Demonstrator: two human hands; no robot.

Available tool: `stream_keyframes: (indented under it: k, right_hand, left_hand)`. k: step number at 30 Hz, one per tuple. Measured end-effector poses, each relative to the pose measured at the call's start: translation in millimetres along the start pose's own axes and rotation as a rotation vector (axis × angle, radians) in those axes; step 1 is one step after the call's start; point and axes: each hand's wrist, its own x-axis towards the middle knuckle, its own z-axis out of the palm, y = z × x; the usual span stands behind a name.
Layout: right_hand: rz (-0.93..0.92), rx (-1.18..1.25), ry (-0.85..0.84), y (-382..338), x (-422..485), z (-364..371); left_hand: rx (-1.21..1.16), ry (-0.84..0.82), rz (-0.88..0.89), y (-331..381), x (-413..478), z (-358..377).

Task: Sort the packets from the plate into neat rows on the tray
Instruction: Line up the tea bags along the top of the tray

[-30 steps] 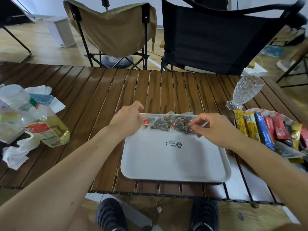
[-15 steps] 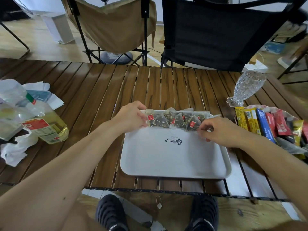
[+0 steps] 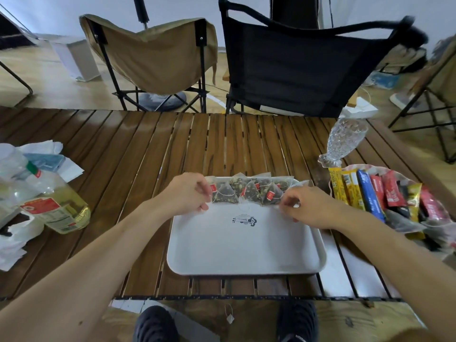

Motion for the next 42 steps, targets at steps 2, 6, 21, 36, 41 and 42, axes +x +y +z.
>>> stream_keyframes:
  k: [2, 6, 21, 36, 41, 42]
  right_hand:
    - [-0.015, -0.009, -0.012, -1.2, -1.3, 0.5]
    - [-0.005, -0.007, -0.011, -3.2, -3.4, -1.3]
    - [0.124, 0.097, 0.165, 17.5, -60.9, -70.9]
    - [0.507, 0.023, 0.012, 88.9, -115.0, -102.6]
    - [0.513, -0.003, -0.101, 83.6, -111.9, -94.2]
    - [0.536, -0.031, -0.093, 85.5, -109.9, -91.4]
  left_hand:
    - [-0.006, -0.095, 0.044, 2.4, -1.7, 4.3]
    - [0.001, -0.126, 0.076, 7.0, -1.3, 7.4]
    - [0.174, 0.067, 0.282, 70.3, -6.3, 27.9]
    - [0.168, 0.000, 0.382, 109.3, 1.5, 69.1]
    - [0.165, 0.017, 0.376, 101.4, 0.7, 59.1]
    - [0.163, 0.021, 0.377, 100.5, -0.1, 56.8]
